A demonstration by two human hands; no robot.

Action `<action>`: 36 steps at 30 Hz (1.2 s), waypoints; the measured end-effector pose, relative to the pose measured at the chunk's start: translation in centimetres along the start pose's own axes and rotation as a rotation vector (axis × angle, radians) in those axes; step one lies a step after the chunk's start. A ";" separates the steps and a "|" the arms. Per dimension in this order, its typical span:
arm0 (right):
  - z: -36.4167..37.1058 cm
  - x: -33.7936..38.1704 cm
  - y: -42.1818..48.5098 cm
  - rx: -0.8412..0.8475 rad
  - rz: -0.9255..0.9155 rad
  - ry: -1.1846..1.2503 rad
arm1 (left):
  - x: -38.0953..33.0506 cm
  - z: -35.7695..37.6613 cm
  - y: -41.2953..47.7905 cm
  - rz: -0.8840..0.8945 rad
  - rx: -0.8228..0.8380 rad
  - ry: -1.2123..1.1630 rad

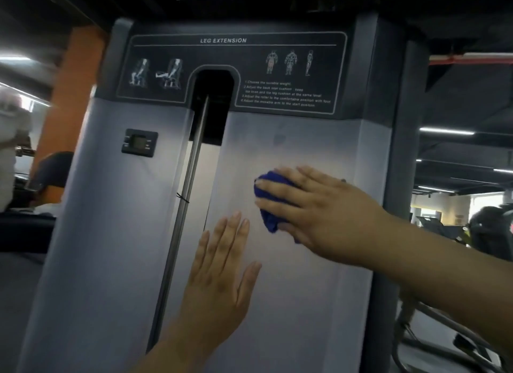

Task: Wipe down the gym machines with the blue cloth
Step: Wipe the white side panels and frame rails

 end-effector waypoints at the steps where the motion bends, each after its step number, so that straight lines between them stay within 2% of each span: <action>1: 0.0 -1.0 1.0 0.006 0.074 -0.023 | 0.0 0.0 -0.1 -0.019 -0.003 -0.010; 3: 0.3 -1.7 2.3 0.026 0.170 -0.055 | 0.0 0.1 -0.4 -0.044 0.000 -0.018; 8: 1.0 0.8 4.5 0.048 -0.024 0.009 | 0.0 0.2 -0.5 -0.036 -0.012 0.000; 12: 1.3 0.0 6.3 0.017 0.110 -0.009 | 0.0 0.2 -0.5 -0.047 -0.008 -0.023; 16: 1.7 2.3 6.9 0.039 -0.069 0.039 | 0.0 0.4 -0.8 -0.060 -0.033 -0.052; 20: 1.5 0.7 8.3 -0.027 0.157 0.027 | 0.0 0.2 -1.0 -0.077 -0.057 -0.087; 21: 1.8 1.6 8.2 -0.024 0.129 0.030 | 0.1 0.1 -1.3 -0.084 -0.058 -0.095; 24: 2.6 4.5 7.4 0.023 -0.114 0.071 | 0.4 -0.1 -3.5 -0.083 -0.037 -0.089; 25: 2.5 4.3 7.6 0.008 -0.123 0.077 | 0.3 -0.2 -4.3 -0.079 -0.029 -0.084; 29: 2.2 2.3 8.6 -0.085 0.153 0.050 | 0.0 -0.3 -5.9 -0.075 -0.018 -0.080; 30: 2.4 3.2 8.3 -0.073 0.136 0.052 | -0.1 -0.3 -5.9 -0.080 -0.013 -0.085; 34: 3.2 7.7 6.8 0.021 -0.162 0.109 | -0.3 -0.4 -6.4 -0.096 -0.015 -0.105; 36: 3.0 6.7 7.2 -0.029 -0.100 0.072 | -0.3 -0.3 -7.2 -0.106 -0.018 -0.105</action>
Point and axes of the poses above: each hand's wrist, its own y-axis towards the middle knuckle, its own z-axis out of the palm, x = y × z, the point moved 5 cm from there along y, towards the middle knuckle, and after that the axes turned 13 degrees about -x, right-handed, at the moved point
